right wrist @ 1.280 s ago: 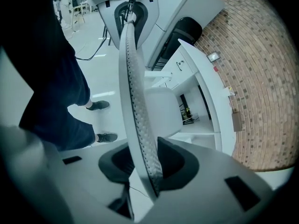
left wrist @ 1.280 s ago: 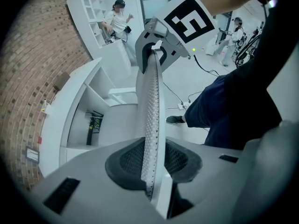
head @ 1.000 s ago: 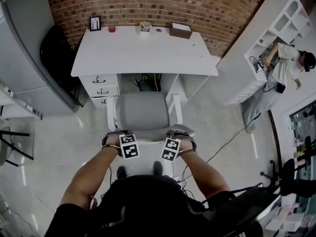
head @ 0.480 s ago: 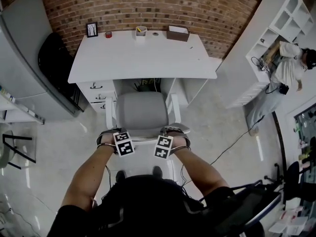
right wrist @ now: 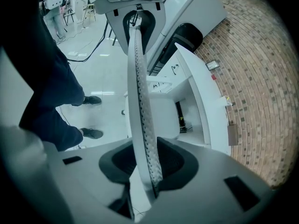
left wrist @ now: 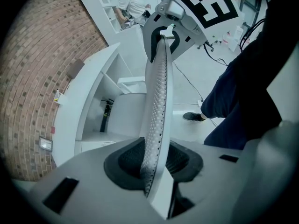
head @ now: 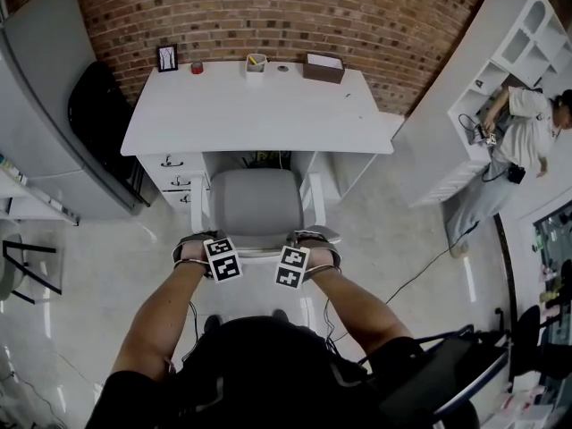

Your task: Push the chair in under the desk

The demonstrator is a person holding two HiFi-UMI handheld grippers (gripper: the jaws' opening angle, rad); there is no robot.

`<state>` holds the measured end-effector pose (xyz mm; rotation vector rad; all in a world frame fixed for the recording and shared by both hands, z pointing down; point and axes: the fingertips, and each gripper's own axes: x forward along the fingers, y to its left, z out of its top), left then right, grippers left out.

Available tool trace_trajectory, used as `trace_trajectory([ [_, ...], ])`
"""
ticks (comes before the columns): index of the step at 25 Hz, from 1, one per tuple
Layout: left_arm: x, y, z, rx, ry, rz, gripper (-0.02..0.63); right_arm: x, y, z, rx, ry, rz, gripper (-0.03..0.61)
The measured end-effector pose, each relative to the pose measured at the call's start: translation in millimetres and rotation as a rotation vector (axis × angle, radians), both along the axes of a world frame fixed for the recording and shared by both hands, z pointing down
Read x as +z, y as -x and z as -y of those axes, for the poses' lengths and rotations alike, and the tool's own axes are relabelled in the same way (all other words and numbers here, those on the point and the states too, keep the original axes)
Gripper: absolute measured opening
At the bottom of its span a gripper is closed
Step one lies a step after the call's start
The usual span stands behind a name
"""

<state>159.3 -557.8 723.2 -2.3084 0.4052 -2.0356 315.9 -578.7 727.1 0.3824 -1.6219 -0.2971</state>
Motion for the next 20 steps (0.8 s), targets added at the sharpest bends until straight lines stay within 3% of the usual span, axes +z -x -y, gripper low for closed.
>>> trace_trajectory([
  [4, 1.1, -1.0, 8.5, -0.015, 0.016, 0.016, 0.109, 0.8, -1.5, 8.3, -0.01, 0.005, 0.008, 0.107],
  [12, 2.8, -3.3, 29.3, -0.022, -0.042, 0.03, 0.114, 1.2, -4.3, 25.9, -0.015, -0.004, 0.021, 0.109],
  [20, 3.3, -3.3, 43.6, -0.038, -0.052, 0.048, 0.117, 0.7, -4.3, 38.5, -0.026, -0.002, 0.03, 0.106],
])
